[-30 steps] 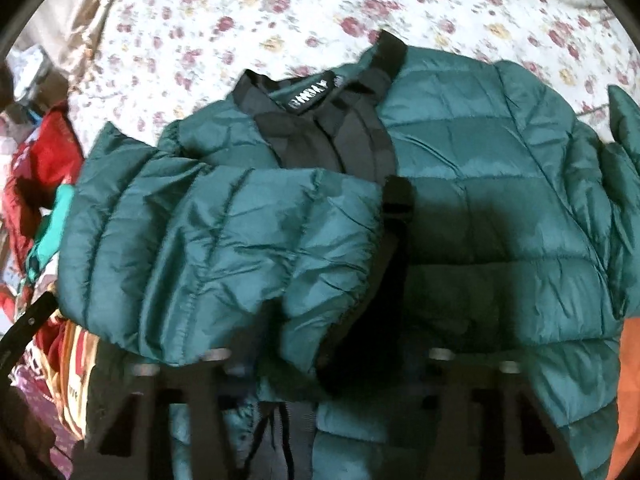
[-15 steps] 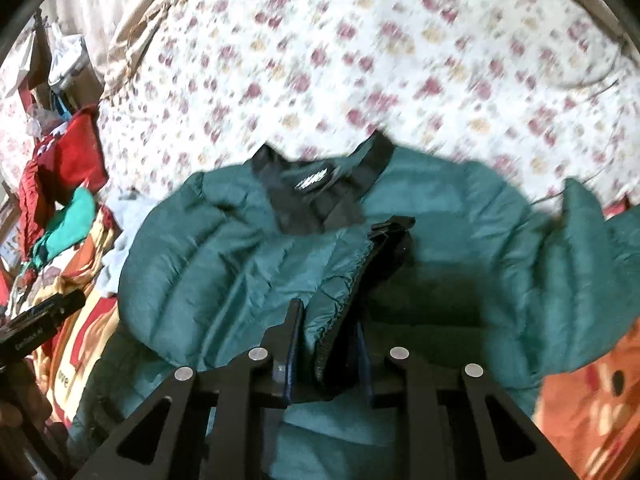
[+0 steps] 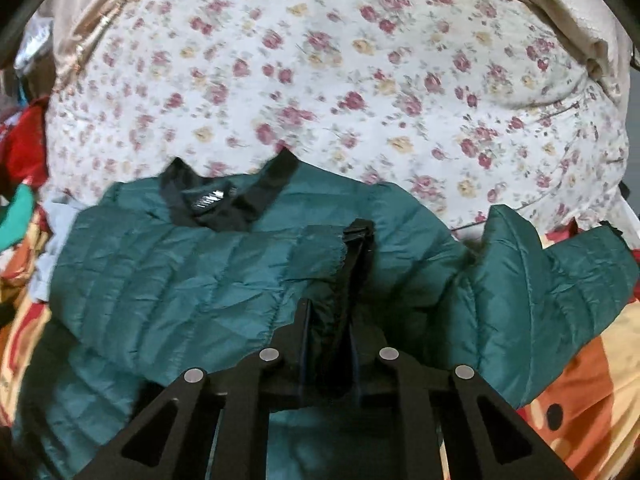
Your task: Fold large clothes
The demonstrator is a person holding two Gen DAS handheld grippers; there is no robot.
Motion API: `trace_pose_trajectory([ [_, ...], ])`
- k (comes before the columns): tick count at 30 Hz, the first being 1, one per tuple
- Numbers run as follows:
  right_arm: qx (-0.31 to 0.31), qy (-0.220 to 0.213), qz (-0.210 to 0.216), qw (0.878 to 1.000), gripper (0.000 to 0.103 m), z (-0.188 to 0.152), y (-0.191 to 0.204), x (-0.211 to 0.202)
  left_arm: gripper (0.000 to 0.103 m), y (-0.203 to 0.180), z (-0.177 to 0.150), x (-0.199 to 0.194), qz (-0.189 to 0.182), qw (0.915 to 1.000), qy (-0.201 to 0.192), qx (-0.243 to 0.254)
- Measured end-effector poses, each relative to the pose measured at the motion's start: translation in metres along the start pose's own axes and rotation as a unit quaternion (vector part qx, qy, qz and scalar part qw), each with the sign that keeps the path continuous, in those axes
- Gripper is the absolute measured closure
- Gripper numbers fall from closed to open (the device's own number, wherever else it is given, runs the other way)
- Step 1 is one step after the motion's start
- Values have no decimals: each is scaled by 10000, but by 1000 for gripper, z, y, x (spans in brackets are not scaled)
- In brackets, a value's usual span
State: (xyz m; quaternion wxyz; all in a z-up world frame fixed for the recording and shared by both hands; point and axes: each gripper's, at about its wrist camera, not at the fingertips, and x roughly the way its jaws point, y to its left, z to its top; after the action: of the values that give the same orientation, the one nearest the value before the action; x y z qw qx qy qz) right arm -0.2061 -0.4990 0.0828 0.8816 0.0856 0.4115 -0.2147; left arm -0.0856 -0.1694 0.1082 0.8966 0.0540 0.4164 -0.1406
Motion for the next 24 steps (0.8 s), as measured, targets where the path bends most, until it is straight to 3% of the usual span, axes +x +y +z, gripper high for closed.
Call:
trace_pose_trajectory([
  [5, -73, 264, -363, 9990, 88, -8, -5, 38, 35, -9, -1, 4, -30, 10000, 52, 63],
  [11, -168, 246, -716, 9970, 88, -13, -16, 45, 35, -16, 0, 6, -55, 9999, 60, 100],
  [12, -126, 253, -793, 9964, 96, -13, -22, 44, 35, -16, 0, 7, -64, 9999, 50, 85],
  [13, -106, 279, -832, 9961, 96, -14, -26, 44, 35, -17, 0, 7, -80, 9999, 52, 68],
  [16, 85, 324, -223, 9992, 96, -18, -37, 42, 35, -20, 1, 9, -125, 9999, 74, 23],
  [19, 214, 311, -183, 9991, 94, -21, -39, 30, 35, -23, 2, 9, -154, 9998, 90, -26],
  [20, 255, 263, -148, 9992, 85, -20, -38, 25, 35, -24, 2, 9, -168, 9998, 91, -30],
  [21, 290, 173, -147, 9993, 69, -20, -37, 15, 35, -26, 3, 9, -170, 9998, 88, -20],
  [24, 372, -127, 8, 9992, 42, -17, -33, -7, 35, -29, 5, 7, -190, 9998, 36, -1],
])
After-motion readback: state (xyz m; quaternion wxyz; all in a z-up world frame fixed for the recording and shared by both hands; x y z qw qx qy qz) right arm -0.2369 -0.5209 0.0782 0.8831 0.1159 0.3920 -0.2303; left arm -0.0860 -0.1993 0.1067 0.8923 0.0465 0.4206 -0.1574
